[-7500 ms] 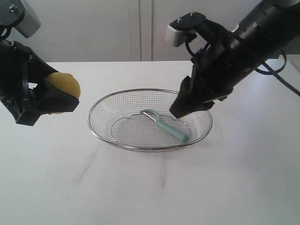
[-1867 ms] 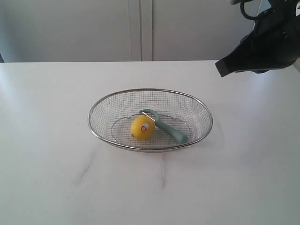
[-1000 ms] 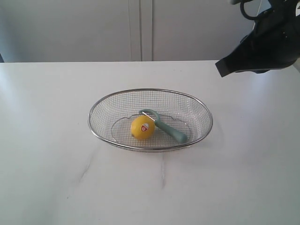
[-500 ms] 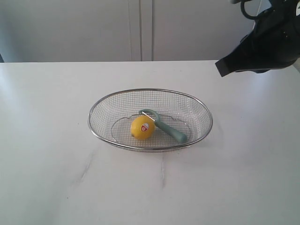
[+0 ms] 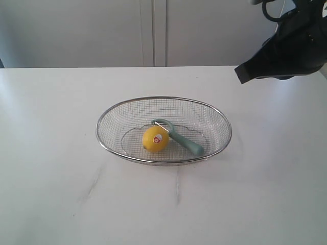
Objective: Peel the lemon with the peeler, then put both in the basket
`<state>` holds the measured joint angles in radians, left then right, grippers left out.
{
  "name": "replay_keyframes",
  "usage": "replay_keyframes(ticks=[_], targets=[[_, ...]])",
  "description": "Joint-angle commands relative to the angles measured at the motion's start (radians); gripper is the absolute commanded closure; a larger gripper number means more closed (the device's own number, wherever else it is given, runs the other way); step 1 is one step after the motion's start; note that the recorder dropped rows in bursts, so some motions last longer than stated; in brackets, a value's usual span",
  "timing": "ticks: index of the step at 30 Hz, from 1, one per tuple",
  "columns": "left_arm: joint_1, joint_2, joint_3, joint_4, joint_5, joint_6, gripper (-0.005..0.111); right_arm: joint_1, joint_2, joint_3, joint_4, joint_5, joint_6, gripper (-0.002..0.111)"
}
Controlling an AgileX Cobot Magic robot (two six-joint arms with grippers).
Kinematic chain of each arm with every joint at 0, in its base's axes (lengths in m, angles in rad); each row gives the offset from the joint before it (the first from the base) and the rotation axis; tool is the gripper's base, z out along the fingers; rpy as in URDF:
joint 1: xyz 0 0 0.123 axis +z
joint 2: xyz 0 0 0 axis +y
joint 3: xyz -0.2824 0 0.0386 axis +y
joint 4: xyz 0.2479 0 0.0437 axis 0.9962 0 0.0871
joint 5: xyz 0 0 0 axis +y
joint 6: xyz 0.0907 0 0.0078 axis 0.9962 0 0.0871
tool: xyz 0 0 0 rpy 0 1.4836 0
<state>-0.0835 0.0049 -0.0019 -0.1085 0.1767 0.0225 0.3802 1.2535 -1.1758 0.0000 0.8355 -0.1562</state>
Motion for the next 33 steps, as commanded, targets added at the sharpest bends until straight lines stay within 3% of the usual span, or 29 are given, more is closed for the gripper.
replay_keyframes(ticks=[1,8,29,33], targets=[[0.002,-0.005,0.002,0.069,0.021,-0.042,0.107,-0.002,-0.008,0.001,0.0,-0.007,0.003,0.108],[0.002,-0.005,0.002,0.069,0.023,0.037,0.107,-0.002,-0.008,0.001,0.0,-0.007,0.003,0.108],[0.002,-0.005,0.002,0.034,0.023,0.037,0.107,-0.002,-0.01,0.001,0.0,-0.007,0.003,0.108],[0.002,-0.005,0.002,0.034,0.023,0.037,0.107,-0.002,-0.102,0.001,0.007,-0.009,0.003,0.108]])
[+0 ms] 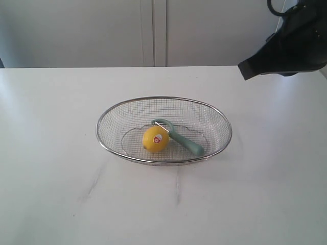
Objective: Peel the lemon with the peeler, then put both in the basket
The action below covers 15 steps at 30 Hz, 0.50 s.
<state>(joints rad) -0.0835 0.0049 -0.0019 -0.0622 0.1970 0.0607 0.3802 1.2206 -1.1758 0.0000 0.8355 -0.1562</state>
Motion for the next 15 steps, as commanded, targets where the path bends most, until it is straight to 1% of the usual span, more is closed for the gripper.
replay_keyframes(ticks=[1,4,6,10,15], targets=[[0.003,-0.005,0.002,-0.012,0.002,-0.001,0.107,-0.002,-0.098,0.001,0.007,-0.009,0.003,0.108],[0.045,-0.005,0.002,-0.012,0.002,-0.001,0.107,-0.002,-0.252,0.003,0.007,-0.007,0.003,0.108],[0.061,-0.005,0.002,-0.008,0.002,-0.001,0.107,-0.002,-0.334,0.003,0.007,-0.007,0.003,0.108],[0.06,-0.005,0.002,0.004,0.002,-0.001,0.107,-0.018,-0.457,0.003,0.007,-0.007,0.003,0.108],[0.048,-0.005,0.002,0.019,0.002,-0.001,0.107,-0.106,-0.574,0.019,0.007,-0.009,0.003,0.108]])
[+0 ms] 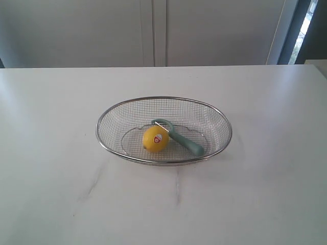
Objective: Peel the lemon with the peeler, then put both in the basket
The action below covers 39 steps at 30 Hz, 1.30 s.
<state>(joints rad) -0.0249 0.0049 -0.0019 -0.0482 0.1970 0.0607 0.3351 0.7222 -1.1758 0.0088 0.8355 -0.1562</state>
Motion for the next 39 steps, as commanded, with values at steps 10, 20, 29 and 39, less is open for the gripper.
replay_keyframes(ticks=[10,20,29,39], targets=[[-0.041,-0.005,0.002,0.005,0.002,-0.001,0.107,-0.141,-0.339,0.162,-0.001,-0.007,0.003,0.108],[-0.041,-0.005,0.002,0.005,0.002,-0.001,0.107,-0.159,-0.561,0.188,-0.001,0.0,0.003,0.108],[-0.041,-0.005,0.002,0.005,0.002,-0.001,0.107,-0.159,-0.662,0.188,-0.001,0.0,0.003,0.108],[-0.041,-0.005,0.002,0.005,0.002,-0.001,0.107,-0.157,-0.691,0.38,-0.001,-0.285,0.003,0.108]])
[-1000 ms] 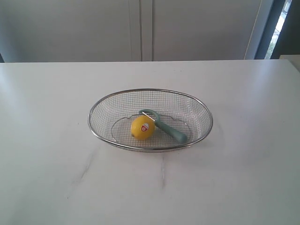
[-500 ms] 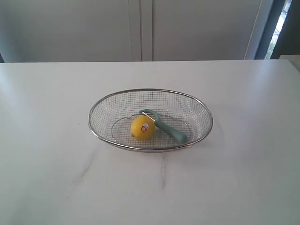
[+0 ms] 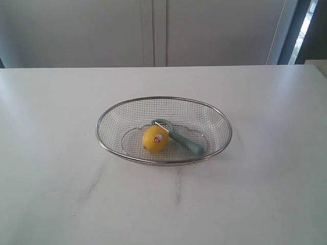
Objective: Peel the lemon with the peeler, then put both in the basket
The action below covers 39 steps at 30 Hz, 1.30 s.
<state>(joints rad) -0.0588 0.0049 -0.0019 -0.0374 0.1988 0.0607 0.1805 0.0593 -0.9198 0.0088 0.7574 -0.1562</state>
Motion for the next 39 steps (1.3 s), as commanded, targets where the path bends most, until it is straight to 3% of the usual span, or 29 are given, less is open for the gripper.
replay_keyframes(ticks=[1,5,19,23,39], targets=[[-0.007,-0.005,0.002,-0.006,0.001,-0.001,0.107,-0.002,-0.048,0.194,-0.001,-0.341,0.003,0.108],[-0.007,-0.005,0.002,-0.006,0.001,-0.001,0.107,-0.002,-0.059,0.416,-0.001,-0.584,0.003,0.108],[-0.007,-0.005,0.002,-0.006,0.001,-0.001,0.107,-0.002,-0.059,0.907,-0.001,-0.589,0.003,0.108],[-0.007,-0.005,0.002,-0.006,0.001,-0.001,0.107,-0.002,-0.059,0.92,-0.001,-0.412,0.003,0.108],[-0.007,-0.005,0.002,-0.006,0.001,-0.001,0.107,-0.002,-0.059,0.92,-0.001,-0.415,0.003,0.108]])
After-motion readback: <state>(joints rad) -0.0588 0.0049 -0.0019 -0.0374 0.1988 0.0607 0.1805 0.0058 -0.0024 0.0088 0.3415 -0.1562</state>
